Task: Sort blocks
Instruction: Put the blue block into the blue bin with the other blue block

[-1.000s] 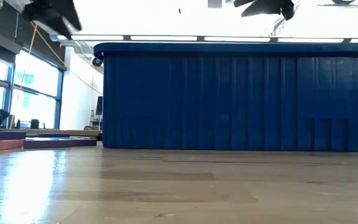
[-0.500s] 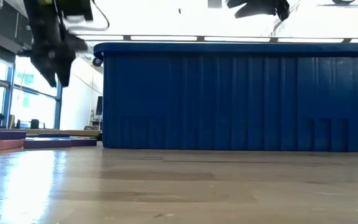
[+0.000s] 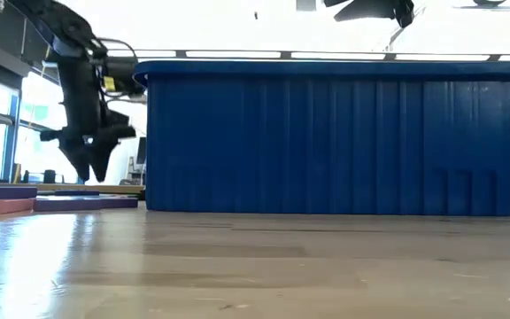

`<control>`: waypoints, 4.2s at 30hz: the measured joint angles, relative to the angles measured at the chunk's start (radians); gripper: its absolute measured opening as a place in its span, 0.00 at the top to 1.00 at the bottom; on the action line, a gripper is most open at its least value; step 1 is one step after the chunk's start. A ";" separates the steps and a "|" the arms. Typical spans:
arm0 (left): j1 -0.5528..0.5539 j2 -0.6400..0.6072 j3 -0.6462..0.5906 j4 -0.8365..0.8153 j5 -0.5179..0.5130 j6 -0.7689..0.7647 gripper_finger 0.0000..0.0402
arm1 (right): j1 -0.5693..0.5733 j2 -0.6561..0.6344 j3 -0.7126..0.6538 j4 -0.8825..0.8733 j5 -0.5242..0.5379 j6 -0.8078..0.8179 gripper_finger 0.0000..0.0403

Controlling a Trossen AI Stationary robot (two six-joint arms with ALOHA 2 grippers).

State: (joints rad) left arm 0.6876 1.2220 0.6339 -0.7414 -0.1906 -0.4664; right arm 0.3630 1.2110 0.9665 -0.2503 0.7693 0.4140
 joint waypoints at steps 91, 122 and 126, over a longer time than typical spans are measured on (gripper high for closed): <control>-0.793 0.049 0.020 1.481 0.077 0.495 0.78 | -0.226 0.282 0.001 0.890 -0.574 -0.508 0.34; -0.812 0.049 0.024 1.458 0.073 0.478 0.78 | -0.241 0.386 0.108 0.829 -0.576 -0.466 0.56; -0.821 0.050 0.023 1.454 0.050 0.476 0.76 | -0.239 0.386 0.137 0.749 -0.579 -0.429 0.71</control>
State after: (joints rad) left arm -0.1336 1.2716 0.6571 0.7127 -0.1403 0.0099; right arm 0.1239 1.5967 1.1031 0.4985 0.1904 -0.0151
